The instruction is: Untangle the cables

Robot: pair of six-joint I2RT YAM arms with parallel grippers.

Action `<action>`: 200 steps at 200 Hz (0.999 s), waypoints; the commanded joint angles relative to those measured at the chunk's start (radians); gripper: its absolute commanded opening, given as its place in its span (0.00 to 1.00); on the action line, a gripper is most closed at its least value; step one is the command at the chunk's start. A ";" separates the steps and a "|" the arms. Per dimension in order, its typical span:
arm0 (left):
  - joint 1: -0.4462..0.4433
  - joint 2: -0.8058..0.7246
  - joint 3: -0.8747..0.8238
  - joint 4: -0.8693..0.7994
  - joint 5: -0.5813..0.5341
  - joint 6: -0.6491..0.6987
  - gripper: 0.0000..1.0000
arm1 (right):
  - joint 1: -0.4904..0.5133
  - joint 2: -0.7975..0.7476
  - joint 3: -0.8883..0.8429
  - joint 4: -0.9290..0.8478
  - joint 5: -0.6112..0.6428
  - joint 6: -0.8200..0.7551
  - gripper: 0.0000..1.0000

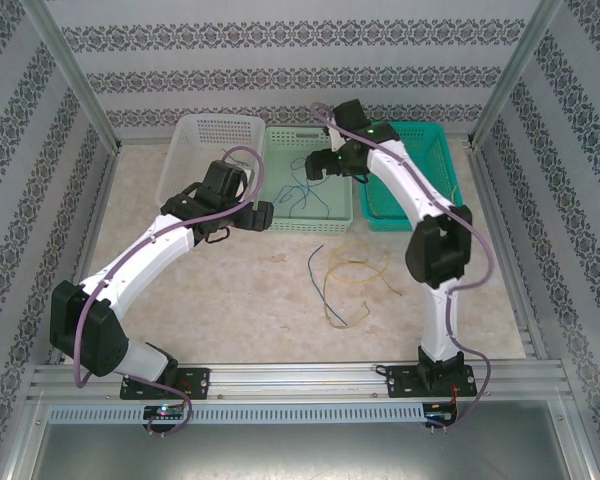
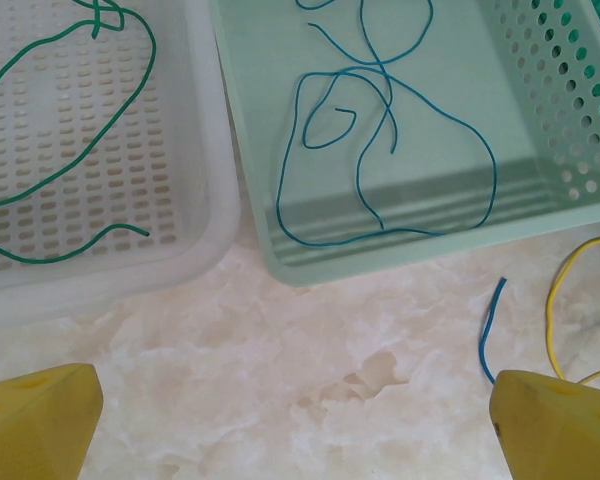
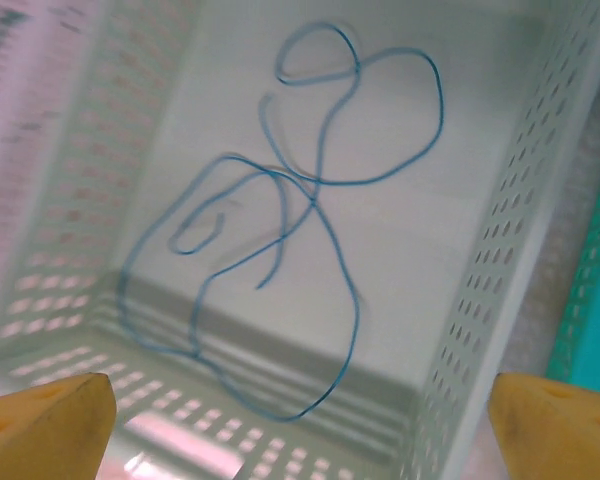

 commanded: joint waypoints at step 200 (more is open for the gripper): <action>0.009 0.038 -0.055 0.078 0.181 0.029 1.00 | 0.000 -0.493 -1.050 0.063 0.064 0.009 0.62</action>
